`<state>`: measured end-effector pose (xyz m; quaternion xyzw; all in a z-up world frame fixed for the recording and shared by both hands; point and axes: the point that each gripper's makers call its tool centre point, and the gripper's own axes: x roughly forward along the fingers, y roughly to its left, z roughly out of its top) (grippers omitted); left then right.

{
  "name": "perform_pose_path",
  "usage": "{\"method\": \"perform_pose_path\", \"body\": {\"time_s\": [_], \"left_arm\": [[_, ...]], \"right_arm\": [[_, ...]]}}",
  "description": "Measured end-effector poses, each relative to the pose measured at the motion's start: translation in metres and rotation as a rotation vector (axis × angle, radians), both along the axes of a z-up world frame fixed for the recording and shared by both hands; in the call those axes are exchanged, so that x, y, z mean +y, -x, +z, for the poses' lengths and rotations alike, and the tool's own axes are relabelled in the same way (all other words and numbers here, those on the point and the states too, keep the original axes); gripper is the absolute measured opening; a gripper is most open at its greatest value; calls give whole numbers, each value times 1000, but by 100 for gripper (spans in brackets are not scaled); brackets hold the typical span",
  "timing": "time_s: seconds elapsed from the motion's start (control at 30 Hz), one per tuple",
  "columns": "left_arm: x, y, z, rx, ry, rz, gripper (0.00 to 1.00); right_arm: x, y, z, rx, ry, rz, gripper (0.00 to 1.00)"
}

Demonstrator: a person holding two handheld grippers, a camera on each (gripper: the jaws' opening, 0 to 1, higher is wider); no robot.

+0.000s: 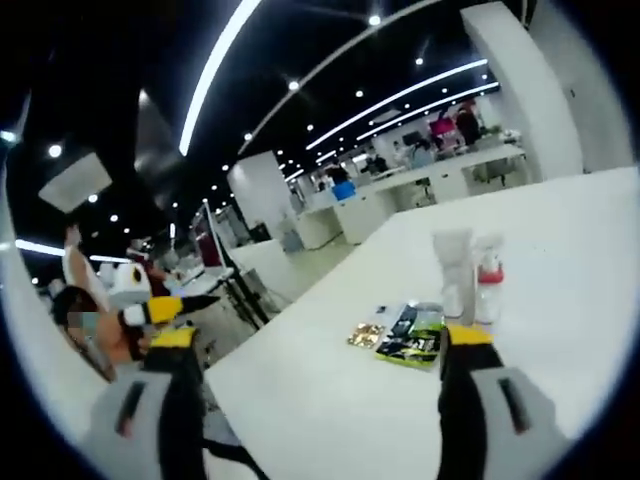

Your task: Arrange the skincare products in the storage area until every visible bottle or jar stands upright without overlapping.

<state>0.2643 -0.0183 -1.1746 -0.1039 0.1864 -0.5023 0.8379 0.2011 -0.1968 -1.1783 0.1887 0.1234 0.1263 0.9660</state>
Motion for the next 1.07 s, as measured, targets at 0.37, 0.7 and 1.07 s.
{"method": "perform_pose_path", "body": {"time_s": [0.37, 0.7, 1.07], "left_arm": [[5, 1, 7, -32, 84, 59, 97], [-3, -13, 11, -14, 97, 53, 100], [-2, -24, 17, -17, 90, 39, 100]], "right_arm": [[-20, 18, 10, -32, 88, -70, 99], [-41, 31, 16, -59, 79, -168, 99], [-40, 21, 17, -50, 54, -185, 99]]}}
